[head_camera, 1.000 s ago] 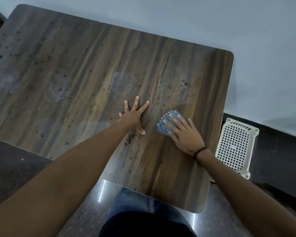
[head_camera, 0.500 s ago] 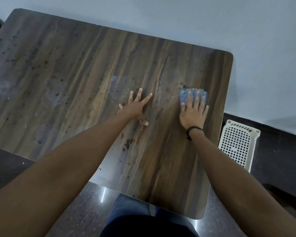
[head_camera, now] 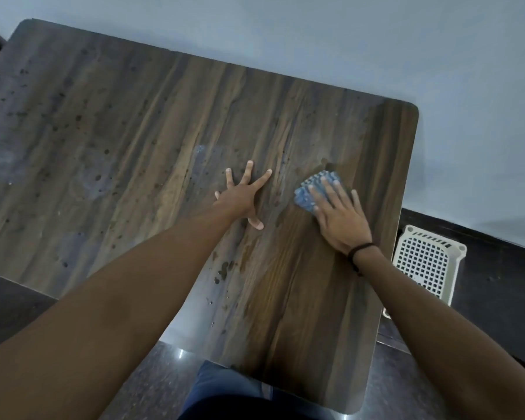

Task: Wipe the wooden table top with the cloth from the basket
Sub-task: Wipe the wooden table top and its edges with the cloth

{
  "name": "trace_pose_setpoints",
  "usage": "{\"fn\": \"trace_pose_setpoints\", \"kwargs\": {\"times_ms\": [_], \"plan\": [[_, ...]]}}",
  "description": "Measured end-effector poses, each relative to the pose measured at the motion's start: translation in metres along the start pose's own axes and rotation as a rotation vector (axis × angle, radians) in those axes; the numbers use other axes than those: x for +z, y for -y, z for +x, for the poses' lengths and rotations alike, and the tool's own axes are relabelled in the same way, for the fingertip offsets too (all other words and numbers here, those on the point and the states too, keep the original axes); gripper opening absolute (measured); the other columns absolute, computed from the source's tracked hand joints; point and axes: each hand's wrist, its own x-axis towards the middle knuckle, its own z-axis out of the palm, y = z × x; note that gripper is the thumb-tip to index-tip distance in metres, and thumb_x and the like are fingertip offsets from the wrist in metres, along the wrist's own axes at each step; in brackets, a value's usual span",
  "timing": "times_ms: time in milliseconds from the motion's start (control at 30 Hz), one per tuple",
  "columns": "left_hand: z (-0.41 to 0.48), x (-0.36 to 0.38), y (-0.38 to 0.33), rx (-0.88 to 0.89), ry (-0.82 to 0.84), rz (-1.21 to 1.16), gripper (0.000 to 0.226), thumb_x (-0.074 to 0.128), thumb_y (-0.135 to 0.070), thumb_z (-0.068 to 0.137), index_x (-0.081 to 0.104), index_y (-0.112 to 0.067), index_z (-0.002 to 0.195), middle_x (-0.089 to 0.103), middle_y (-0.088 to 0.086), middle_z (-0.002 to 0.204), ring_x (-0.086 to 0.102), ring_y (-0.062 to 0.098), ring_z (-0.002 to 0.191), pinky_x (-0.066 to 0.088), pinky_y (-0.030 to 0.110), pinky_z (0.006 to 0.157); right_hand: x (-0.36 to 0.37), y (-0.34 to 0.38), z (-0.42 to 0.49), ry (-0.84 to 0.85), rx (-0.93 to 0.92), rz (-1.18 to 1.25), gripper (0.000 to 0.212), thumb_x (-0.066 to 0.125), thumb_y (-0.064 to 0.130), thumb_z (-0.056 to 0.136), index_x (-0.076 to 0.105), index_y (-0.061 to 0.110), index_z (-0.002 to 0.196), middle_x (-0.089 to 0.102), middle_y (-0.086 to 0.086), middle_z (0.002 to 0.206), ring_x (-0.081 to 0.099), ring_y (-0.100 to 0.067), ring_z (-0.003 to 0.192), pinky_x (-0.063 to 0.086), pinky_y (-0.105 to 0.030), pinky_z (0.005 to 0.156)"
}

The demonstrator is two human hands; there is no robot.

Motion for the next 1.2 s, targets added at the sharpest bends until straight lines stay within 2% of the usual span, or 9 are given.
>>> {"fn": "trace_pose_setpoints", "kwargs": {"times_ms": [133, 200, 333, 500, 667, 833, 1000, 1133, 1200], "plan": [[0.000, -0.001, 0.000, -0.014, -0.005, 0.005, 0.145, 0.095, -0.035, 0.059, -0.018, -0.057, 0.149, -0.044, -0.012, 0.154, -0.033, 0.046, 0.142, 0.013, 0.082, 0.104, -0.016, -0.014, 0.044, -0.081, 0.387, 0.121, 0.054, 0.022, 0.042, 0.107, 0.016, 0.032, 0.161, 0.009, -0.002, 0.169, 0.003, -0.027, 0.156, 0.005, -0.059, 0.123], [0.001, -0.001, 0.000, -0.007, -0.009, 0.000, 0.146, 0.095, -0.035, 0.059, -0.017, -0.058, 0.149, -0.043, -0.012, 0.154, -0.033, 0.046, 0.142, 0.013, 0.083, 0.104, -0.014, 0.009, 0.046, -0.034, 0.353, 0.175, 0.053, 0.024, 0.042, 0.108, 0.016, 0.033, 0.160, 0.005, 0.000, 0.170, -0.001, -0.027, 0.156, 0.002, -0.058, 0.123], [0.002, -0.001, -0.001, -0.021, -0.017, -0.003, 0.146, 0.096, -0.035, 0.058, -0.017, -0.059, 0.148, -0.043, -0.013, 0.154, -0.034, 0.045, 0.142, 0.013, 0.082, 0.104, -0.014, -0.004, 0.018, 0.042, 0.029, 0.055, 0.050, 0.024, 0.047, 0.108, 0.021, 0.041, 0.158, 0.011, 0.009, 0.168, 0.007, -0.022, 0.156, 0.005, -0.058, 0.122], [0.000, -0.001, 0.000, -0.024, -0.011, -0.012, 0.145, 0.095, -0.034, 0.059, -0.017, -0.059, 0.148, -0.043, -0.014, 0.154, -0.034, 0.044, 0.142, 0.012, 0.082, 0.104, -0.025, -0.030, 0.079, -0.097, 0.350, 0.171, 0.049, 0.031, 0.031, 0.108, 0.032, 0.022, 0.156, 0.016, -0.006, 0.168, 0.005, -0.029, 0.155, 0.008, -0.057, 0.124], [0.001, 0.000, 0.000, -0.014, -0.018, -0.007, 0.145, 0.095, -0.034, 0.059, -0.016, -0.058, 0.148, -0.043, -0.013, 0.155, -0.034, 0.044, 0.142, 0.014, 0.082, 0.104, -0.003, -0.025, 0.044, -0.030, -0.123, 0.023, 0.050, 0.024, 0.035, 0.107, 0.033, 0.027, 0.156, 0.024, -0.003, 0.166, 0.018, -0.026, 0.153, 0.025, -0.054, 0.120], [0.000, -0.002, -0.001, -0.024, -0.011, -0.017, 0.145, 0.095, -0.032, 0.060, -0.016, -0.059, 0.148, -0.045, -0.014, 0.153, -0.036, 0.043, 0.142, 0.013, 0.082, 0.105, -0.025, -0.040, 0.102, -0.107, 0.430, 0.160, 0.056, 0.025, 0.034, 0.107, 0.013, 0.028, 0.161, 0.003, -0.007, 0.169, 0.002, -0.030, 0.155, 0.011, -0.057, 0.123], [0.001, -0.002, 0.001, -0.009, -0.011, -0.011, 0.144, 0.095, -0.033, 0.060, -0.017, -0.058, 0.148, -0.045, -0.013, 0.153, -0.036, 0.043, 0.142, 0.014, 0.082, 0.105, -0.005, -0.012, 0.076, -0.025, -0.081, 0.016, 0.054, 0.023, 0.038, 0.105, 0.025, 0.032, 0.159, 0.020, 0.001, 0.167, 0.016, -0.024, 0.154, 0.023, -0.052, 0.120], [0.001, -0.002, 0.000, -0.017, -0.009, -0.008, 0.144, 0.095, -0.034, 0.061, -0.017, -0.058, 0.148, -0.045, -0.013, 0.152, -0.036, 0.043, 0.141, 0.014, 0.082, 0.105, -0.032, -0.046, 0.121, -0.086, 0.390, 0.158, 0.055, 0.021, 0.037, 0.107, 0.016, 0.029, 0.161, 0.008, -0.005, 0.169, 0.005, -0.028, 0.155, 0.013, -0.057, 0.123], [0.001, -0.001, 0.002, -0.008, -0.010, -0.017, 0.144, 0.095, -0.033, 0.061, -0.018, -0.058, 0.148, -0.046, -0.013, 0.152, -0.037, 0.043, 0.141, 0.013, 0.082, 0.105, -0.028, -0.025, 0.126, -0.078, 0.363, 0.139, 0.056, 0.020, 0.037, 0.107, 0.013, 0.028, 0.162, 0.004, -0.005, 0.169, 0.002, -0.029, 0.156, 0.010, -0.056, 0.123]]}}
